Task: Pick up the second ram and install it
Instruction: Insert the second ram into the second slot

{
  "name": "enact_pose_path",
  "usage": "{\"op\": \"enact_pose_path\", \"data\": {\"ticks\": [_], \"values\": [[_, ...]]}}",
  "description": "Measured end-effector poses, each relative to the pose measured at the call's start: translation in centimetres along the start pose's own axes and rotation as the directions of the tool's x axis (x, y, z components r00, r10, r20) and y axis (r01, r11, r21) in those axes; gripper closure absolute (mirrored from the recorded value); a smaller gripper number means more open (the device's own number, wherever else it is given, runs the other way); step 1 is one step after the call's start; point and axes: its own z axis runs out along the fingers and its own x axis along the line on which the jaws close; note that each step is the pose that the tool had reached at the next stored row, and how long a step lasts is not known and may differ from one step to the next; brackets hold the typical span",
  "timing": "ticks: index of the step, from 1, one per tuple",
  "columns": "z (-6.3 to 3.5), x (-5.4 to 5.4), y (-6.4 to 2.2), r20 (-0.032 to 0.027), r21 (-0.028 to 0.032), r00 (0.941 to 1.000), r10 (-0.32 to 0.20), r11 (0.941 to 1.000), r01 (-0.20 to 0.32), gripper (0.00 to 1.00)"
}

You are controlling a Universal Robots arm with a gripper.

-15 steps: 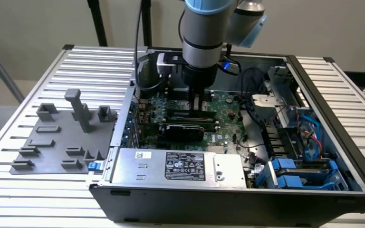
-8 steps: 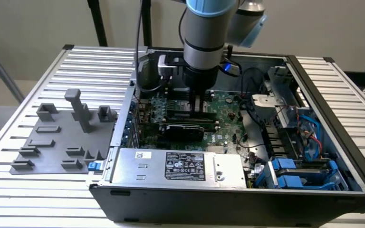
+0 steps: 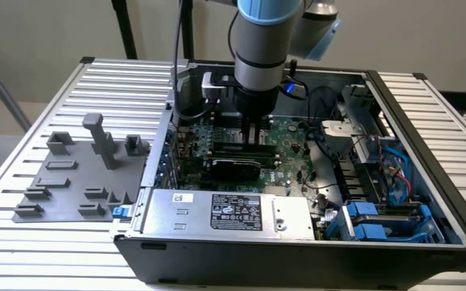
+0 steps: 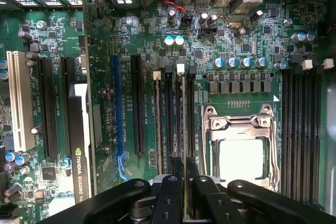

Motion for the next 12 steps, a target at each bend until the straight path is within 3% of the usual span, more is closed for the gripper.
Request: {"op": "enact_pose_path", "data": {"ticks": [12], "values": [[0.48,0.02,0.05,-0.0002,0.0014,0.9999,-0.011,0.9999,0.011,0.86]]}}
